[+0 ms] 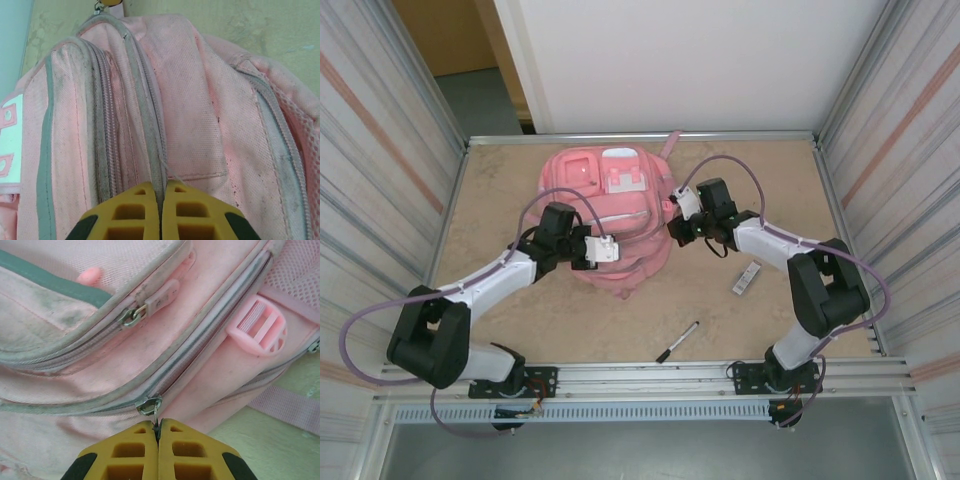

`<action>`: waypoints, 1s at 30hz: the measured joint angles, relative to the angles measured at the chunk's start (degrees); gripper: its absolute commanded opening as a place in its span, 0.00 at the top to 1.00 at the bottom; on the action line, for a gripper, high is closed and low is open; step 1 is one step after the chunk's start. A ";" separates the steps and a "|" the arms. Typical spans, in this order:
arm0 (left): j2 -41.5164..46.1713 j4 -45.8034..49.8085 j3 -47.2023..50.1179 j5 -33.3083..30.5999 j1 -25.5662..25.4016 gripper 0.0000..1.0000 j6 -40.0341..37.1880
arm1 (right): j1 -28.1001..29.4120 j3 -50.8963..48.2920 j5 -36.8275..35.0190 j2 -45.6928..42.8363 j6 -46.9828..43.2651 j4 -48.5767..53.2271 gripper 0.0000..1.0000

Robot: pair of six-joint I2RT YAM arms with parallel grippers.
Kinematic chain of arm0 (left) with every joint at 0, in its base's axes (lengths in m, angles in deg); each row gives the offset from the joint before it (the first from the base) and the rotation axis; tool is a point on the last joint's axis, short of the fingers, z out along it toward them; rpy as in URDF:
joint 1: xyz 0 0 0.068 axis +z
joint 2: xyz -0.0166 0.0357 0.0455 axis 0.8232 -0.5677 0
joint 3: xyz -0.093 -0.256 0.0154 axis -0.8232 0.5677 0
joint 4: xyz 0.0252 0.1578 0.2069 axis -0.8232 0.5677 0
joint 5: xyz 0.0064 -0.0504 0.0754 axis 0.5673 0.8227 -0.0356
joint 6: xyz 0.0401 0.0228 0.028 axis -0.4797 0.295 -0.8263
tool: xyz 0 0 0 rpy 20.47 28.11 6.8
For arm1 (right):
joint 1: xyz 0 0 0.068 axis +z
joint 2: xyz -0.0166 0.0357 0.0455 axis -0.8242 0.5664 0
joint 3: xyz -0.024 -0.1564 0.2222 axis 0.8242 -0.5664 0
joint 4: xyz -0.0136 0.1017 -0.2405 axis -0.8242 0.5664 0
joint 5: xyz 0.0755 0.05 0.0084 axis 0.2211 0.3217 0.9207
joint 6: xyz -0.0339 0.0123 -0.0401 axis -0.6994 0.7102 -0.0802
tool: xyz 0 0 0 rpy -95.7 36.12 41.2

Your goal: Pack the student bag

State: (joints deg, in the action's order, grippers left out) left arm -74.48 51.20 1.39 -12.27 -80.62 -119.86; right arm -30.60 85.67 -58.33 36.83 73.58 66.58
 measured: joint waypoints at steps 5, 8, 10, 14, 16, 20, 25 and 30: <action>2.40 1.95 0.07 3.39 1.60 1.00 -2.62 | -1.62 4.57 -0.26 4.68 -4.33 0.04 1.00; 3.23 4.48 0.07 4.07 1.49 1.00 -4.20 | -2.67 9.99 -0.31 9.31 -6.97 1.73 1.00; 3.67 5.66 0.33 4.44 0.98 1.00 -5.07 | -3.43 13.40 -0.20 12.46 -9.11 2.86 1.00; 4.35 6.64 1.16 4.11 -1.55 1.00 -6.19 | -5.68 20.13 4.17 17.49 -12.55 8.96 1.00; 4.39 6.62 1.16 3.61 -2.86 1.00 -6.54 | -6.54 23.45 6.29 19.28 -13.68 13.18 1.00; 5.42 6.97 1.25 3.04 -3.37 1.00 -6.86 | -6.49 26.67 6.71 20.85 -14.78 17.14 1.00; 6.08 8.17 1.42 1.79 -3.48 0.76 -6.62 | -6.54 27.54 6.69 21.55 -14.93 18.62 0.68; 10.32 11.26 2.32 2.51 -5.38 0.49 -2.71 | -8.39 24.76 3.06 19.50 -10.78 14.23 0.58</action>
State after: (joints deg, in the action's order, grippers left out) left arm -64.17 62.45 3.71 -9.75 -86.00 -122.57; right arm -38.99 110.44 -55.27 56.32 62.80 80.81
